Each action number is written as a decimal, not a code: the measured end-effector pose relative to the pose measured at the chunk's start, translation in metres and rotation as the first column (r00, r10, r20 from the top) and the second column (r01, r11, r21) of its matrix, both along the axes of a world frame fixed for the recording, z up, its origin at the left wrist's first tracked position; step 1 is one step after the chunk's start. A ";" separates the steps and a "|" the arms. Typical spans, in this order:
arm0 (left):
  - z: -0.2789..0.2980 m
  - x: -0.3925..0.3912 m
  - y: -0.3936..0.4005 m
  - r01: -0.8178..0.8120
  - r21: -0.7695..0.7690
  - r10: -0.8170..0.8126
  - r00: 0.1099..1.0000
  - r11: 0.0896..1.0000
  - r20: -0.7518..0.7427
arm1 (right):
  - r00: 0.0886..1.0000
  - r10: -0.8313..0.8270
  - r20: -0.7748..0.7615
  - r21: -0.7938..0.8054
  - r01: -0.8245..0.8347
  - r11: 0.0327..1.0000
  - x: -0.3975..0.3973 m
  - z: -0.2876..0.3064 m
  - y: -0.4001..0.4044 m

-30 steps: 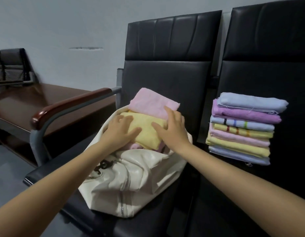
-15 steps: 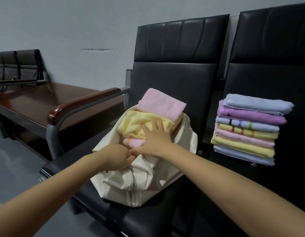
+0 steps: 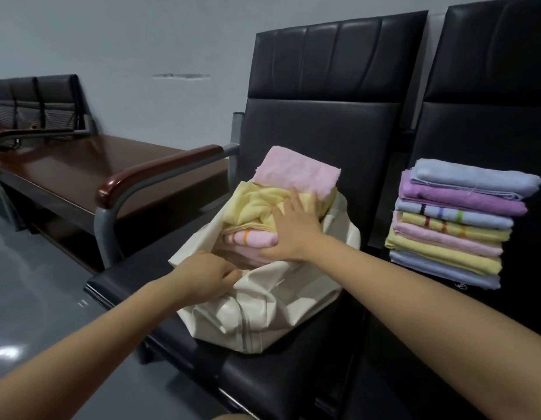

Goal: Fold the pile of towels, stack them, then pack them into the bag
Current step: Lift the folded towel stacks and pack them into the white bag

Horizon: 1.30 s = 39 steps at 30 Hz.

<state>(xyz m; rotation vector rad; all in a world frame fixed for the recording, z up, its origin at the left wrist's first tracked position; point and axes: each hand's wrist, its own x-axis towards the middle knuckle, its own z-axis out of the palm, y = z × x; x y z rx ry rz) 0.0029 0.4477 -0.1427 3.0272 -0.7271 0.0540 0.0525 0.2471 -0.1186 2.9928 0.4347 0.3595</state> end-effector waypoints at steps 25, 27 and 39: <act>0.024 -0.015 -0.018 -0.004 -0.153 0.009 0.999 0.988 0.036 | 0.974 0.221 -0.044 0.062 -0.218 0.974 0.006 -0.001 -0.006; 0.021 -0.020 -0.025 0.029 -0.270 -0.065 0.990 0.962 -0.124 | 0.965 0.259 -0.042 0.018 -0.259 0.966 0.003 0.002 -0.016; 0.003 -0.039 -0.010 0.083 -0.252 -0.072 0.996 0.964 0.054 | 0.972 0.233 0.018 0.187 -0.232 0.955 -0.015 -0.004 -0.025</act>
